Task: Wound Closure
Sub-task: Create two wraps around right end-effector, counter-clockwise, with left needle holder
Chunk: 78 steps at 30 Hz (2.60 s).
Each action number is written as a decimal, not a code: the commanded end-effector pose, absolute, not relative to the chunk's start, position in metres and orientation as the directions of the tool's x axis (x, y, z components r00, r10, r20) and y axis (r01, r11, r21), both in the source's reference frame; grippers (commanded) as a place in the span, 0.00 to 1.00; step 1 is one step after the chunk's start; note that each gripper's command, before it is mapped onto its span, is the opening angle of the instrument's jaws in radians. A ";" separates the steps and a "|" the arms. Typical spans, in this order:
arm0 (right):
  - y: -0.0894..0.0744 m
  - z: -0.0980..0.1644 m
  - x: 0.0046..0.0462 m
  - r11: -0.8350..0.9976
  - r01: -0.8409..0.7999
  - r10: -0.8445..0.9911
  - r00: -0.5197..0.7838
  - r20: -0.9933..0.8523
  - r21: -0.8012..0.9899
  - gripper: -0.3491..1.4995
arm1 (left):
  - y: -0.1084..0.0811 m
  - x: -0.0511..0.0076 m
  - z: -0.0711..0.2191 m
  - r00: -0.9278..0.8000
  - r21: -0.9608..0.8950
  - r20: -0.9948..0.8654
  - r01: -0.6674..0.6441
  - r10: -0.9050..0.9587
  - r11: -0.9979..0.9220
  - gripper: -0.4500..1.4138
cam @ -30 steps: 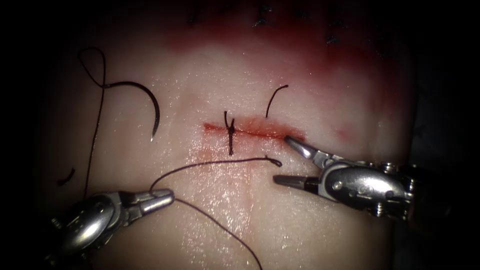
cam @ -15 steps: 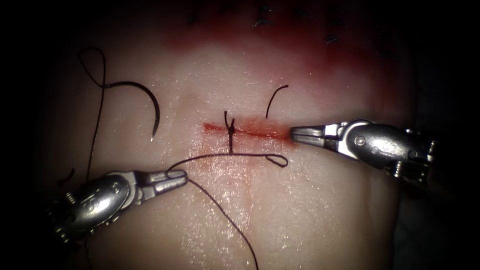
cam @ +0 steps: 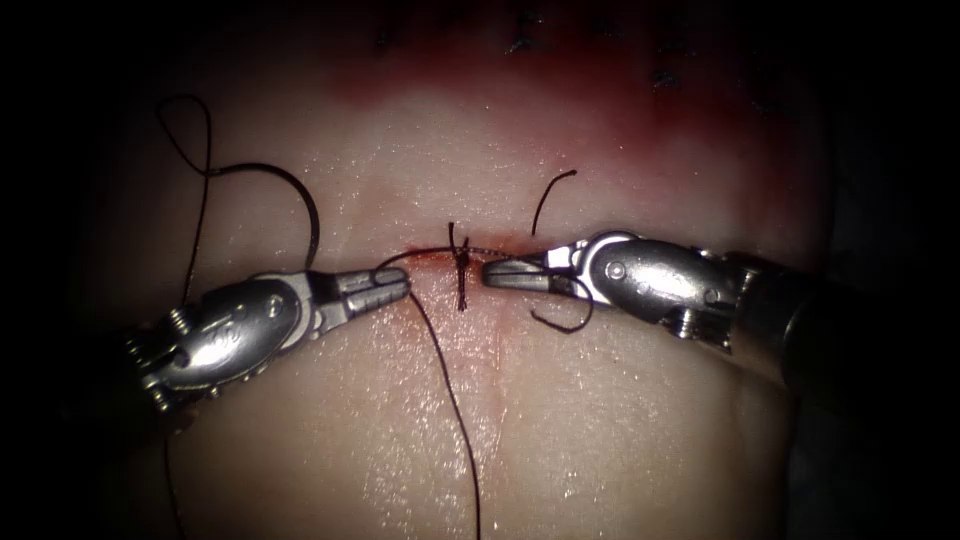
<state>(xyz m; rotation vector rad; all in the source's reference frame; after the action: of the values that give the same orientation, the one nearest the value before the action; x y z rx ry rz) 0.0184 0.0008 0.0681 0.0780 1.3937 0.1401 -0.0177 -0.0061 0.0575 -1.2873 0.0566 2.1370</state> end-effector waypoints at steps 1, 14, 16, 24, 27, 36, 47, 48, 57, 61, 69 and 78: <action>0.001 0.068 0.0196 0.988 -0.047 0.152 0.139 -0.979 0.146 0.00 | -0.006 -0.0186 0.058 -0.329 -0.263 -0.809 -0.538 0.487 -0.801 0.05; 0.001 0.065 0.0205 0.979 -0.035 0.200 -0.028 -0.979 0.201 0.00 | -0.004 -0.0225 0.064 -0.421 -0.183 -0.789 -0.534 0.447 -0.825 0.05; 0.001 0.064 0.0207 0.977 -0.044 0.206 -0.049 -0.977 0.208 0.00 | -0.005 -0.0231 0.064 -0.429 -0.179 -0.786 -0.532 0.446 -0.828 0.05; 0.001 0.064 0.0220 0.947 -0.207 0.218 -0.140 -0.966 0.244 0.00 | -0.006 -0.0252 0.064 -0.410 -0.192 -0.804 -0.507 0.430 -0.840 0.05; 0.002 0.064 0.0226 0.904 -0.335 0.233 -0.131 -0.964 0.264 0.78 | -0.007 -0.0257 0.063 -0.417 -0.180 -0.805 -0.506 0.422 -0.844 0.05; 0.004 0.064 0.0220 0.882 -0.404 0.269 0.007 -0.963 0.244 0.88 | -0.011 -0.0271 0.062 -0.475 -0.139 -0.799 -0.451 0.369 -0.882 0.05; 0.002 0.068 0.0210 0.944 -0.304 0.210 0.258 -0.943 0.127 0.83 | -0.011 -0.0255 0.056 -0.532 -0.067 -0.797 -0.393 0.286 -0.917 0.05; 0.001 0.068 0.0211 0.947 -0.298 0.202 0.265 -0.943 0.119 0.83 | -0.011 -0.0254 0.055 -0.535 -0.059 -0.798 -0.391 0.279 -0.918 0.05; -0.001 0.072 0.0211 0.975 -0.190 0.175 0.311 -0.934 0.119 0.72 | -0.008 -0.0230 0.052 -0.571 -0.007 -0.780 -0.404 0.258 -0.915 0.05; -0.002 0.073 0.0213 0.977 -0.177 0.170 0.302 -0.938 0.121 0.72 | -0.007 -0.0219 0.051 -0.581 0.001 -0.772 -0.406 0.257 -0.914 0.05; -0.003 0.073 0.0217 0.987 -0.075 0.159 0.278 -0.947 0.143 0.59 | -0.003 -0.0217 0.053 -0.642 0.052 -0.758 -0.238 0.117 -0.970 0.05; -0.004 0.072 0.0215 0.973 0.090 0.183 0.254 -0.950 0.212 0.46 | -0.002 -0.0205 0.056 -0.769 0.046 -0.639 -0.082 0.034 -0.996 0.05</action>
<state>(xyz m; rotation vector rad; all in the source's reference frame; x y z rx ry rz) 0.0208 -0.0038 0.0712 0.2549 1.3158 0.0654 -0.0200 -0.0023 0.0558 -1.0386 0.1126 2.9080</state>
